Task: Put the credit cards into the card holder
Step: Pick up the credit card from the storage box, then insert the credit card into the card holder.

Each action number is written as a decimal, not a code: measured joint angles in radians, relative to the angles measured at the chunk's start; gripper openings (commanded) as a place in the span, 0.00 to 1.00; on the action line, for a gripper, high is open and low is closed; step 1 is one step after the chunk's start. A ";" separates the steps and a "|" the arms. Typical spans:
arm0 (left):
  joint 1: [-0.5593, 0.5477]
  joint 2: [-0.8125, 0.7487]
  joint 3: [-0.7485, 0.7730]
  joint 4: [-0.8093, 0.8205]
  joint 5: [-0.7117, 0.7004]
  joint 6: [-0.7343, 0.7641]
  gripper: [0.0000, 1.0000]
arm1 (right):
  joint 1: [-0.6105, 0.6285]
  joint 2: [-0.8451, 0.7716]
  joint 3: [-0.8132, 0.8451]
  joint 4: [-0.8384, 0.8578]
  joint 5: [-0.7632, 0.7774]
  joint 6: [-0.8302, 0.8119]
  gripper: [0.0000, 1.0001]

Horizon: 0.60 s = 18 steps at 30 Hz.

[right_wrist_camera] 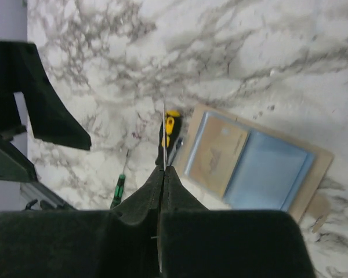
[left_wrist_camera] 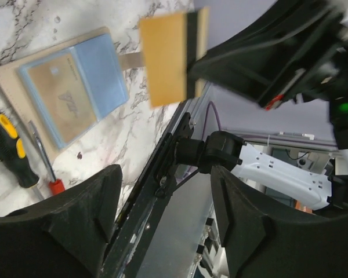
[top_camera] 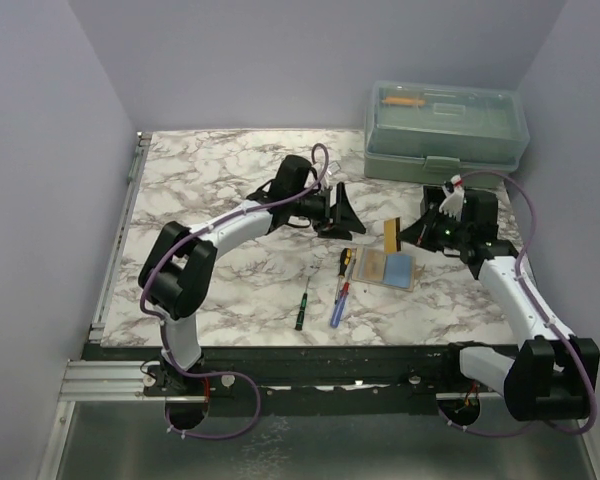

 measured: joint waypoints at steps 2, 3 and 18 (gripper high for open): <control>-0.009 0.014 -0.001 0.025 -0.004 -0.016 0.58 | 0.000 0.011 -0.075 0.032 -0.053 0.010 0.00; -0.015 0.024 0.000 0.037 -0.007 -0.023 0.54 | 0.000 0.016 -0.113 0.049 -0.071 0.013 0.00; -0.142 0.329 0.203 -0.068 -0.159 0.016 0.20 | -0.177 0.134 -0.372 0.306 -0.306 0.060 0.00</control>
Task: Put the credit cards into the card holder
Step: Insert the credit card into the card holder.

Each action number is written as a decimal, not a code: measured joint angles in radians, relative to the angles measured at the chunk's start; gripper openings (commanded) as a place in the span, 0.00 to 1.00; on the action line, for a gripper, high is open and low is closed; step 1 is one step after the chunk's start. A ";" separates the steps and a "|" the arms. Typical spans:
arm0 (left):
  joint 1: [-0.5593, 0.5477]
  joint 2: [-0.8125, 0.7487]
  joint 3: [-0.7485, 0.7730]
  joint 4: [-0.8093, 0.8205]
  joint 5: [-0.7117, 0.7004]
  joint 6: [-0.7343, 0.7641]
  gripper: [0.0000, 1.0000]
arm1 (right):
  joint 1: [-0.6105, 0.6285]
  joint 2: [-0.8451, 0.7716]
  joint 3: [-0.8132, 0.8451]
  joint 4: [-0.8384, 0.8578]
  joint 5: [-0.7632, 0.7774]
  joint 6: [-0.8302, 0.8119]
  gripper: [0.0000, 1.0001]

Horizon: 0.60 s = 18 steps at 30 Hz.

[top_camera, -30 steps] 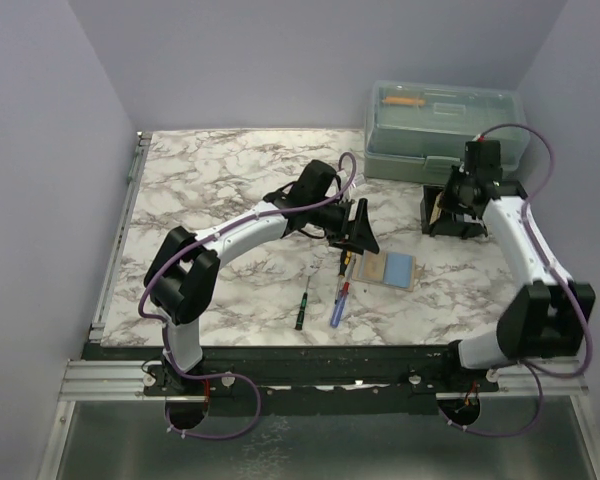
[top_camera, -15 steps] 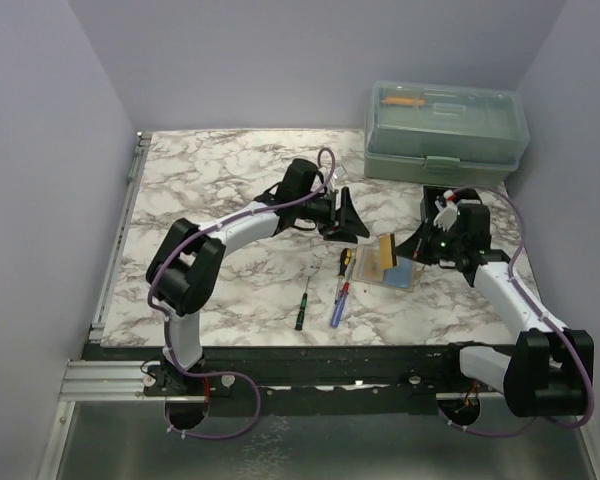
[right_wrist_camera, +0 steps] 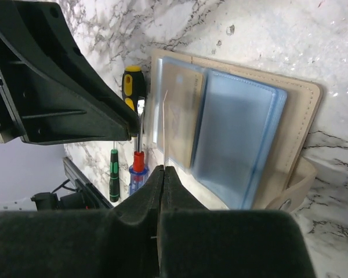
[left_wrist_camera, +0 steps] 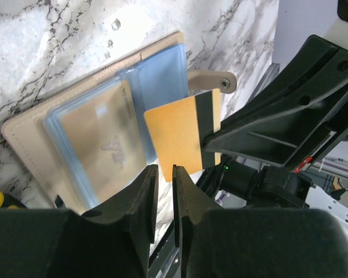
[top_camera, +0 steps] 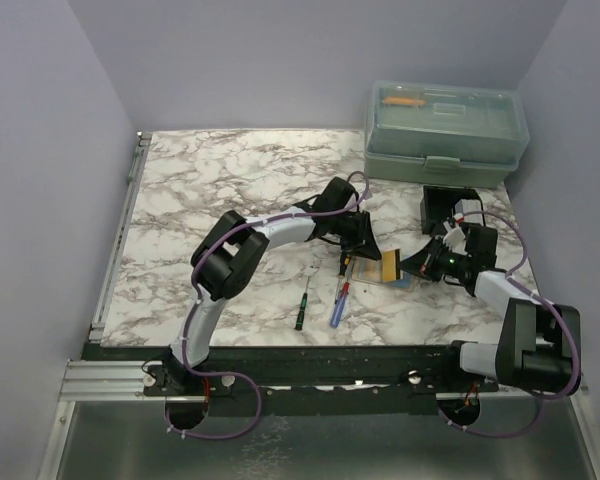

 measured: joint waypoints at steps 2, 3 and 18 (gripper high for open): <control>-0.006 0.017 0.025 -0.016 -0.017 0.010 0.19 | -0.001 0.028 0.000 0.010 -0.008 0.000 0.00; -0.009 0.023 0.032 -0.022 -0.023 0.015 0.19 | -0.001 0.041 0.000 0.012 -0.010 0.000 0.00; 0.001 0.085 0.074 -0.122 -0.089 0.078 0.16 | -0.002 0.072 0.005 -0.001 0.011 0.010 0.00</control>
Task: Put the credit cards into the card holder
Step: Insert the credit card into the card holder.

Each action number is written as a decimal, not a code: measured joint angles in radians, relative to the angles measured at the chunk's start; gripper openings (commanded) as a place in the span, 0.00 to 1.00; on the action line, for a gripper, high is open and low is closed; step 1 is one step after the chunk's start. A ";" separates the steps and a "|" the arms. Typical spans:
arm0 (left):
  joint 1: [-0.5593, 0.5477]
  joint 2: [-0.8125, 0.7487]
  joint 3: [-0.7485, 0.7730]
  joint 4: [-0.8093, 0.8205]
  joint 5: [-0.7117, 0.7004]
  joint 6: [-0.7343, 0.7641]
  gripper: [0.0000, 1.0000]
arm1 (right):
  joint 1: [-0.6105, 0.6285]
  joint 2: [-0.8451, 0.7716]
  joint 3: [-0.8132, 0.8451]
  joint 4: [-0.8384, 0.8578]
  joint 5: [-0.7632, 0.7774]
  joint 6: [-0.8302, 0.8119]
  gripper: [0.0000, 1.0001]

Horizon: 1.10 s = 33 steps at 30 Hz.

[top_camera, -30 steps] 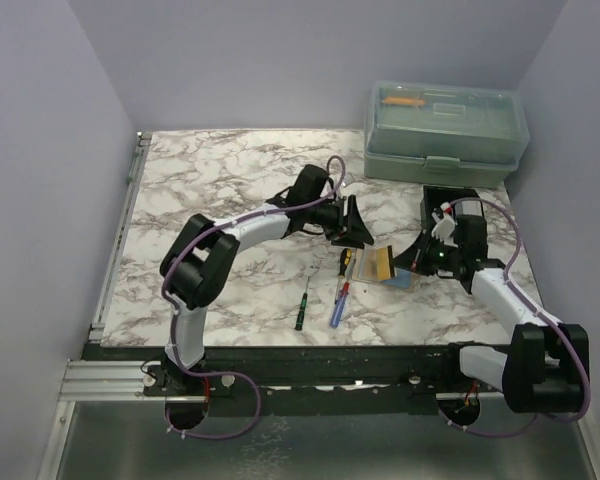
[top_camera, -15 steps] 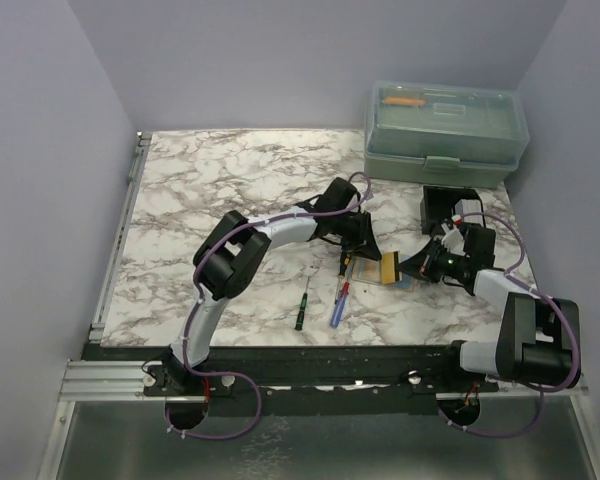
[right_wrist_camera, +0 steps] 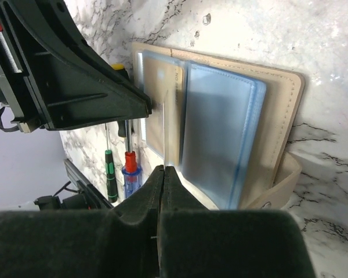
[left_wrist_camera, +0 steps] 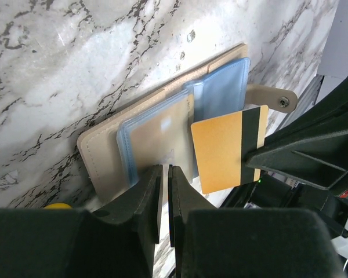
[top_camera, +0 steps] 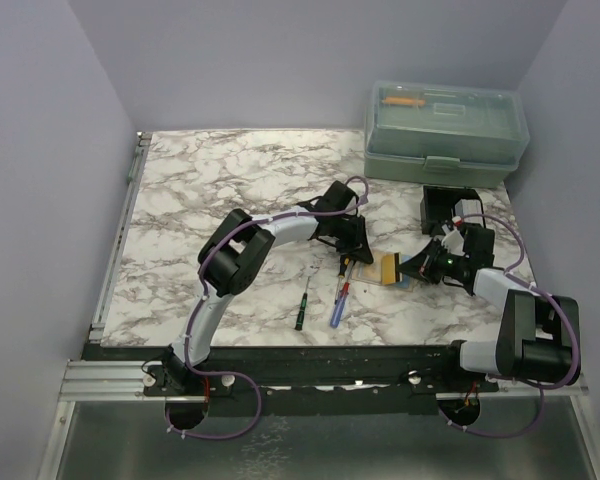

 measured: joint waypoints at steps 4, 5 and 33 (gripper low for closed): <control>0.006 0.002 0.003 -0.003 -0.002 0.010 0.15 | 0.000 0.000 0.002 -0.012 0.016 0.005 0.00; 0.008 0.003 0.003 -0.005 -0.001 0.011 0.15 | 0.000 0.000 0.002 -0.014 0.018 0.005 0.00; 0.021 0.015 0.017 -0.019 0.011 0.017 0.12 | 0.000 0.171 0.044 0.054 0.002 -0.016 0.00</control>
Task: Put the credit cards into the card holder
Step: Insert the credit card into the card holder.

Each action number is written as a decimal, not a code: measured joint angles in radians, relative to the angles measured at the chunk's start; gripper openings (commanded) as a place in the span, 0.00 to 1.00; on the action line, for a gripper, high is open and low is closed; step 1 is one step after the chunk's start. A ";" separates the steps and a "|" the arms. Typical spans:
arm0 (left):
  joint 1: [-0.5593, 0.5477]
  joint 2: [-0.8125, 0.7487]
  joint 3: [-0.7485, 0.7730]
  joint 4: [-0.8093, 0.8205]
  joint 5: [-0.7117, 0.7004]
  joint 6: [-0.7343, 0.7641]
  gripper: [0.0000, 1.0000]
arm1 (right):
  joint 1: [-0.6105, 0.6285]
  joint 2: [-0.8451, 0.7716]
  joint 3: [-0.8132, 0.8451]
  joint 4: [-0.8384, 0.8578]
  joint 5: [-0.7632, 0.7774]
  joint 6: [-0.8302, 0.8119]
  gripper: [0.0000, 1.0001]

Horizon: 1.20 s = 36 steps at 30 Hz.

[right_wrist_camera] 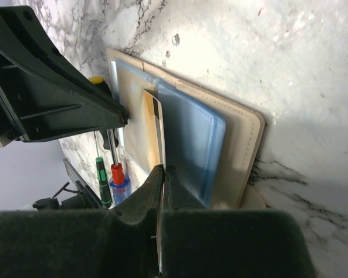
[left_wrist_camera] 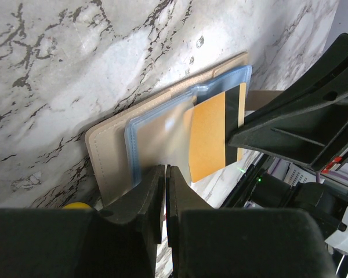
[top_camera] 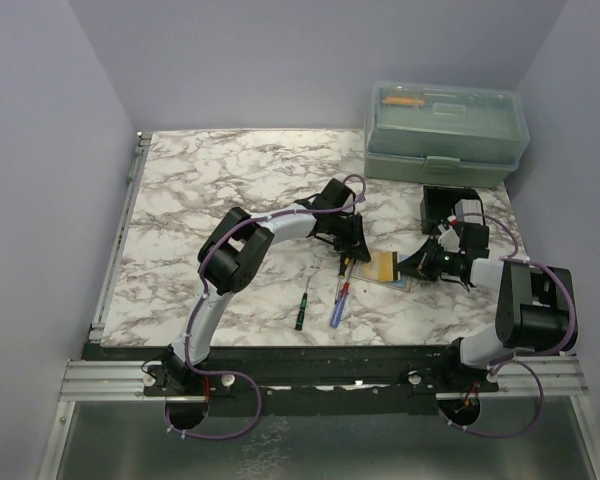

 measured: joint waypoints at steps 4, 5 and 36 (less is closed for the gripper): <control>0.000 0.000 0.000 0.000 0.000 0.000 0.12 | 0.000 0.032 0.006 0.035 -0.011 0.004 0.00; -0.001 0.000 0.000 0.000 0.000 0.000 0.12 | 0.000 0.037 0.007 0.043 -0.013 0.008 0.00; -0.027 -0.019 0.001 -0.003 0.000 0.001 0.25 | 0.072 -0.070 0.031 -0.021 0.179 0.066 0.52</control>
